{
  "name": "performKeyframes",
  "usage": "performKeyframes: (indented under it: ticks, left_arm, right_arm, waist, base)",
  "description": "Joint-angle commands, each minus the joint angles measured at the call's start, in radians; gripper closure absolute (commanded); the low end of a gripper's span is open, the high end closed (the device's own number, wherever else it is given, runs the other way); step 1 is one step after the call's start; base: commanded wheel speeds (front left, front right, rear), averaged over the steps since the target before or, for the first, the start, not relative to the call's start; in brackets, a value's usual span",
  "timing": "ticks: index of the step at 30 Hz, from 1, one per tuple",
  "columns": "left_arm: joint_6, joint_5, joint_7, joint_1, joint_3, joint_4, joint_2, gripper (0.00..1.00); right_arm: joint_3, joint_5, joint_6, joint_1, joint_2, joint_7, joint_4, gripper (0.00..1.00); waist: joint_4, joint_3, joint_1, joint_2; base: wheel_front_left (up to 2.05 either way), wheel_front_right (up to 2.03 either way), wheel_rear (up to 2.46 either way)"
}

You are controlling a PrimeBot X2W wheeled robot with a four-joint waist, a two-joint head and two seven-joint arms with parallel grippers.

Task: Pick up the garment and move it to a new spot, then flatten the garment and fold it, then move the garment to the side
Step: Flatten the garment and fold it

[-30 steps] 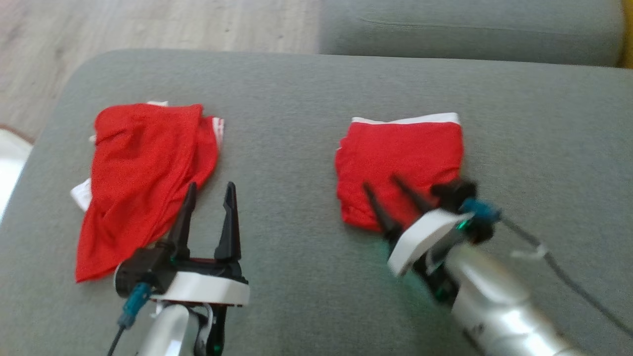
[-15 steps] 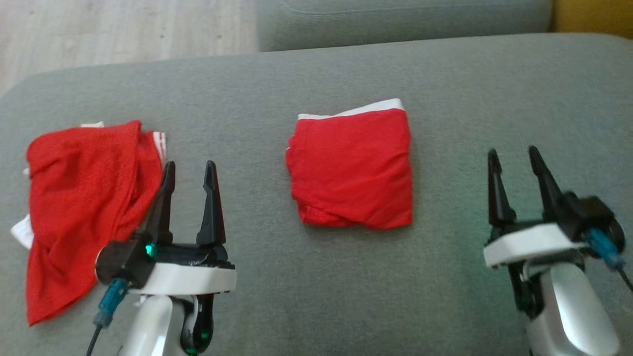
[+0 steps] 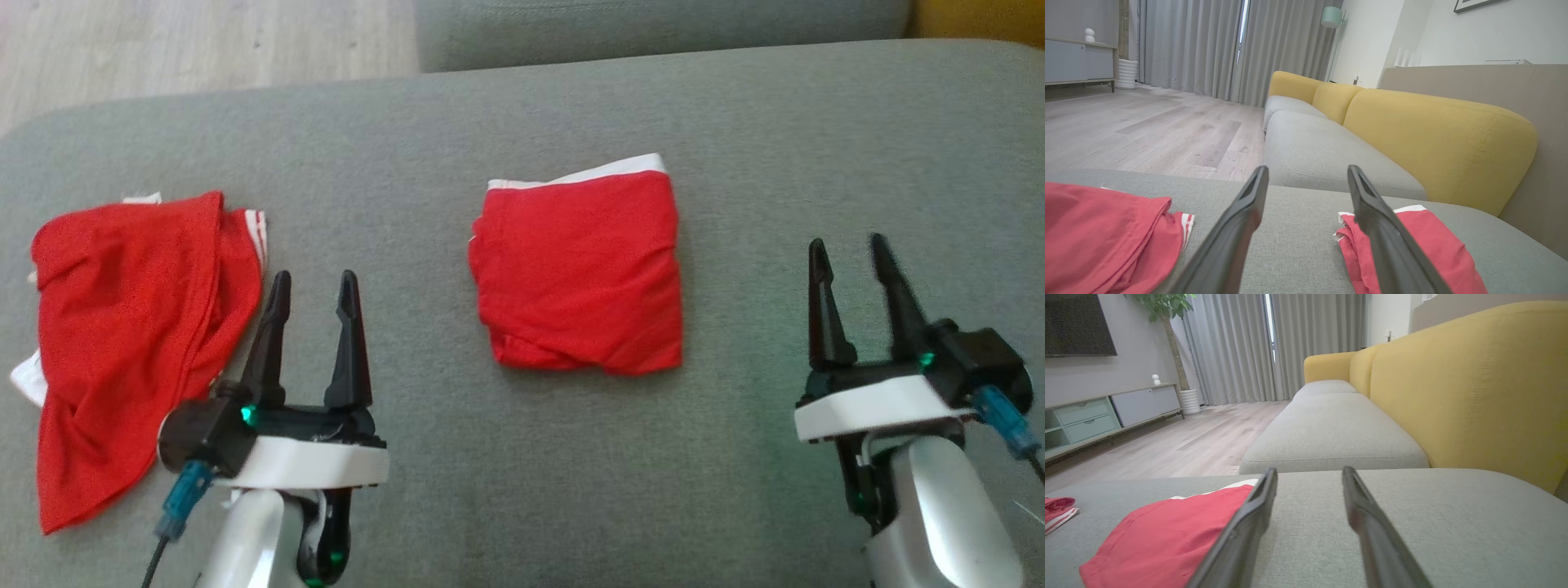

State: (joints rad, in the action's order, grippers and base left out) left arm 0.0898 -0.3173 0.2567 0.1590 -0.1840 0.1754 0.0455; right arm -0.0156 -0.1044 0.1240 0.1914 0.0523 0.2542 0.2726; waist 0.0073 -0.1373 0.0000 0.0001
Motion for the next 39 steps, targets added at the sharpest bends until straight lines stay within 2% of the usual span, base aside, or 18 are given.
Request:
performKeyframes:
  ticks: [1, 6, 10, 15, 19, 24, 27, 32, 39]
  left_arm:
    - [0.006, 0.0, 0.005, 0.042, 0.024, -0.034, 0.005, 0.0]
    - [0.003, -0.004, 0.005, 0.052, 0.002, -0.036, 0.005, 0.0]
    - [0.002, -0.008, 0.005, 0.066, -0.025, -0.032, 0.005, 0.0]
    - [-0.004, -0.017, 0.005, 0.086, -0.056, -0.035, 0.005, 0.0]
    - [-0.006, -0.022, 0.005, 0.099, -0.073, -0.035, 0.005, 0.0]
    - [-0.011, -0.027, 0.005, 0.107, -0.082, -0.038, 0.005, 0.0]
    - [-0.015, -0.027, 0.005, 0.106, -0.082, -0.037, 0.005, 0.0]
    - [-0.021, -0.028, 0.005, 0.1, -0.078, -0.032, 0.005, 0.0]
    - [-0.022, -0.03, 0.005, 0.1, -0.082, -0.035, 0.005, 0.0]
  right_arm:
    - [-0.033, 0.015, 0.007, 0.039, -0.002, 0.008, -0.037, 1.0]
    - [-0.057, 0.039, 0.007, 0.096, -0.002, 0.008, -0.013, 1.0]
    - [-0.074, 0.073, 0.007, 0.167, -0.002, 0.008, 0.062, 1.0]
    - [-0.078, 0.094, 0.007, 0.27, -0.002, -0.007, 0.224, 1.0]
    - [-0.024, 0.127, 0.007, 0.351, -0.002, -0.022, 0.377, 1.0]
    - [0.007, 0.182, 0.007, 0.421, -0.002, -0.061, 0.572, 1.0]
    - [0.031, 0.218, 0.007, 0.447, -0.002, -0.054, 0.643, 1.0]
    - [-0.01, 0.149, 0.007, 0.486, -0.002, -0.002, 0.648, 1.0]
    - [-0.203, -0.004, 0.007, 0.474, -0.002, 0.007, 0.522, 1.0]
  waist:
    - [0.02, -0.016, 0.0, -0.0001]
    - [0.059, -0.043, 0.0, -0.0001]
    - [0.109, -0.078, 0.0, -0.0001]
    - [0.174, -0.126, 0.0, -0.0001]
    - [0.216, -0.157, 0.0, -0.0001]
    - [0.242, -0.173, 0.0, -0.0001]
    - [0.244, -0.169, 0.0, -0.0001]
    - [0.232, -0.146, 0.0, -0.0001]
    - [0.219, -0.132, 0.0, -0.0001]
  base:
    - [0.0, 0.0, 0.0]
    - [0.0, 0.0, 0.0]
    - [0.0, 0.0, 0.0]
    - [0.0, 0.0, 0.0]
    - [0.0, 0.0, 0.0]
    - [0.0, 0.0, 0.0]
    - [0.0, 0.0, 0.0]
    - [0.0, 0.0, 0.0]
    - [0.0, 0.0, 0.0]
